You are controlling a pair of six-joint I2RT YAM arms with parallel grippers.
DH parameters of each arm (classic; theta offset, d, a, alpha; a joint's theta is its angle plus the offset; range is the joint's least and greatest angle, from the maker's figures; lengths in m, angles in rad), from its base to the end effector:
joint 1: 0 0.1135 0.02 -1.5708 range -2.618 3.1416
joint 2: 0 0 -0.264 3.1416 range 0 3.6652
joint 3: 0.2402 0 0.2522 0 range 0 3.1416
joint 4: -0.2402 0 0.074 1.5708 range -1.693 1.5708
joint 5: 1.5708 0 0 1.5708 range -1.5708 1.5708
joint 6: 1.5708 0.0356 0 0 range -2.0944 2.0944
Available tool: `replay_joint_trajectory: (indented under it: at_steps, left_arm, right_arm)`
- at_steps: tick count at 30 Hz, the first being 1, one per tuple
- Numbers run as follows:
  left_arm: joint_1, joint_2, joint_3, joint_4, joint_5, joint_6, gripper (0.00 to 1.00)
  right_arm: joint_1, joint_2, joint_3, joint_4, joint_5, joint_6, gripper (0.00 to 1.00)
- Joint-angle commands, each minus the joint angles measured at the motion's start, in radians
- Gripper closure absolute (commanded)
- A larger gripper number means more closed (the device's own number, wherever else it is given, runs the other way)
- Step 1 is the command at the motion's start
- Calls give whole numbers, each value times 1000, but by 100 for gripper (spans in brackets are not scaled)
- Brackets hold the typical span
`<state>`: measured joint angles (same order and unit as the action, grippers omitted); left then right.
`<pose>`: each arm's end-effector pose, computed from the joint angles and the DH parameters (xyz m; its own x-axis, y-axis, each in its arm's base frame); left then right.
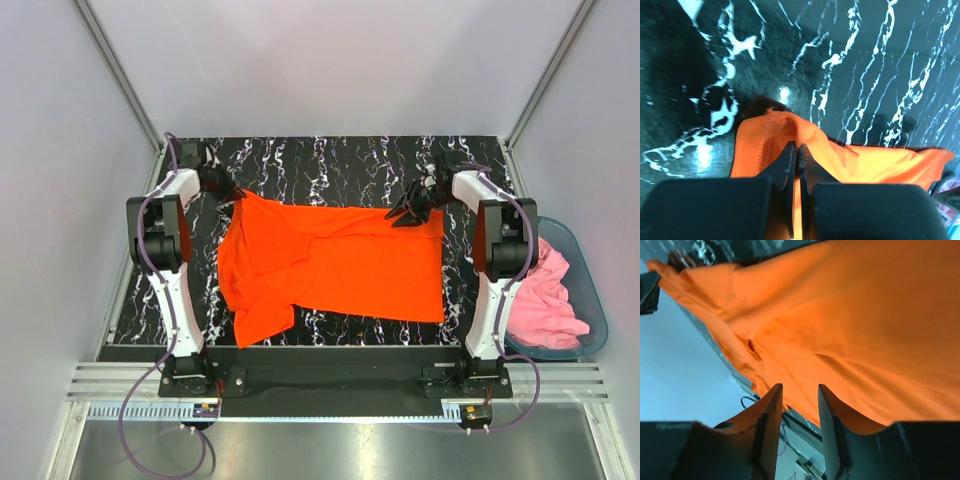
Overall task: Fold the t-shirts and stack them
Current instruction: Fold the tshirt
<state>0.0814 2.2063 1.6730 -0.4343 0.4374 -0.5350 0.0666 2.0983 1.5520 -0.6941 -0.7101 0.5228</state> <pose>0.4781 0.0239 0.1656 -0.7907 -0.5279 -0.3102 -0.2758 0.7594 -0.5893 0.4236 0.0515 0.1701 -0.9483 0.3162 0.0268 0.2447 0.6748 0.6963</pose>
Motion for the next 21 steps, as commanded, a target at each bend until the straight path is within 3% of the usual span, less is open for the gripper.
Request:
replay_joint_trajectory:
  at_steps: [1, 5, 12, 15, 16, 21]
  left_arm:
    - [23, -6, 18, 64, -70, -20, 100]
    - [40, -59, -60, 117, -156, -42, 100]
    - [50, -66, -102, 177, -149, -95, 100]
    - [50, -68, -85, 170, -132, -94, 84]
    - [50, -77, -85, 160, -144, -91, 66]
    - [49, -209, -125, 85, -203, -45, 47]
  right_arm:
    - [-36, 12, 43, -11, 84, 9, 59]
    - [-62, 23, 43, -33, 145, 2, 59]
    - [-108, 46, 69, -54, 199, -12, 59]
    - [-122, 42, 88, -76, 222, -35, 58]
    - [-126, 40, 97, -93, 230, -50, 58]
    - [-139, 13, 92, -125, 258, -70, 53]
